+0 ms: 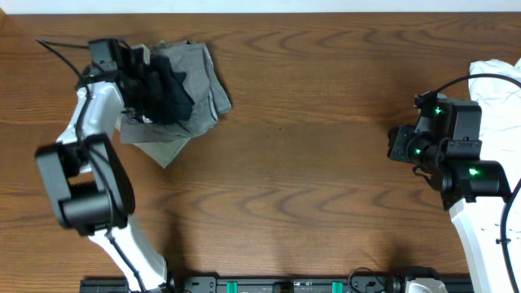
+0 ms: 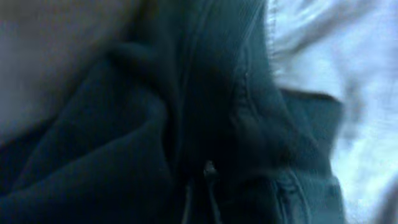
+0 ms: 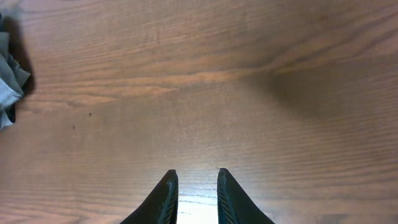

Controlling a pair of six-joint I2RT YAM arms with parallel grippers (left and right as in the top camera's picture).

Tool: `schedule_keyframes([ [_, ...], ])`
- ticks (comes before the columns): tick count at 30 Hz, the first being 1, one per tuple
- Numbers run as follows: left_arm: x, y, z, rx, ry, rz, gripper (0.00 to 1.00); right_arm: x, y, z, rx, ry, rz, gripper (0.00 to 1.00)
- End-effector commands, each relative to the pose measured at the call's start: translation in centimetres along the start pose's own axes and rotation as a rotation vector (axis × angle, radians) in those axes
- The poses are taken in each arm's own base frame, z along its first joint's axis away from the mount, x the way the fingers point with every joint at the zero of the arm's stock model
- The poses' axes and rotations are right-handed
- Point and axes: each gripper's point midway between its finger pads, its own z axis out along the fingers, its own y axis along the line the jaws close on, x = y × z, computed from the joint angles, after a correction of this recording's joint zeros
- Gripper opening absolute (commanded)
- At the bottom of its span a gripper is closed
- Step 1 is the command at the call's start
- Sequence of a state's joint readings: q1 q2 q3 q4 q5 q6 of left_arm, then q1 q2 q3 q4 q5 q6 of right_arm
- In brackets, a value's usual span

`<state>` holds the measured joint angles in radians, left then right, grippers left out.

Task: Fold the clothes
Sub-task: 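Place the shirt bundle on top of the grey pants with the left gripper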

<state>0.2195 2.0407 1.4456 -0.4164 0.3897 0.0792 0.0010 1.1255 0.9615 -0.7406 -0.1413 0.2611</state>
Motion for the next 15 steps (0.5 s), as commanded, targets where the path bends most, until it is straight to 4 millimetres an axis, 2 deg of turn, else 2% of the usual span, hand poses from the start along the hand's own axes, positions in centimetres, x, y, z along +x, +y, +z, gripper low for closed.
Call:
schedule_keyframes([
  [1,2.1,2.1,1.5,-0.043,0.066,-0.060,0.15,-0.1,-0.1,-0.1,0.001,0.006,0.021,0.21],
  [3,2.1,1.9,0.8,-0.043,0.071,-0.061,0.17,0.0,-0.1,-0.1,0.002,0.008,0.022,0.21],
  [4,1.8,1.5,0.1,-0.042,0.066,-0.059,0.24,0.0,-0.1,-0.1,0.002,0.008,0.022,0.22],
  [7,0.3,0.2,-3.7,-0.039,0.029,-0.048,0.34,-0.2,-0.1,-0.1,0.000,-0.001,0.021,0.24],
  [12,-2.2,-4.0,-13.1,0.009,-0.117,0.004,0.61,-1.3,0.2,-0.1,-0.012,-0.043,0.013,0.31],
  [15,-1.4,-6.0,-18.4,0.009,-0.165,0.025,0.64,-2.1,0.4,-0.2,-0.020,-0.075,-0.014,0.36],
])
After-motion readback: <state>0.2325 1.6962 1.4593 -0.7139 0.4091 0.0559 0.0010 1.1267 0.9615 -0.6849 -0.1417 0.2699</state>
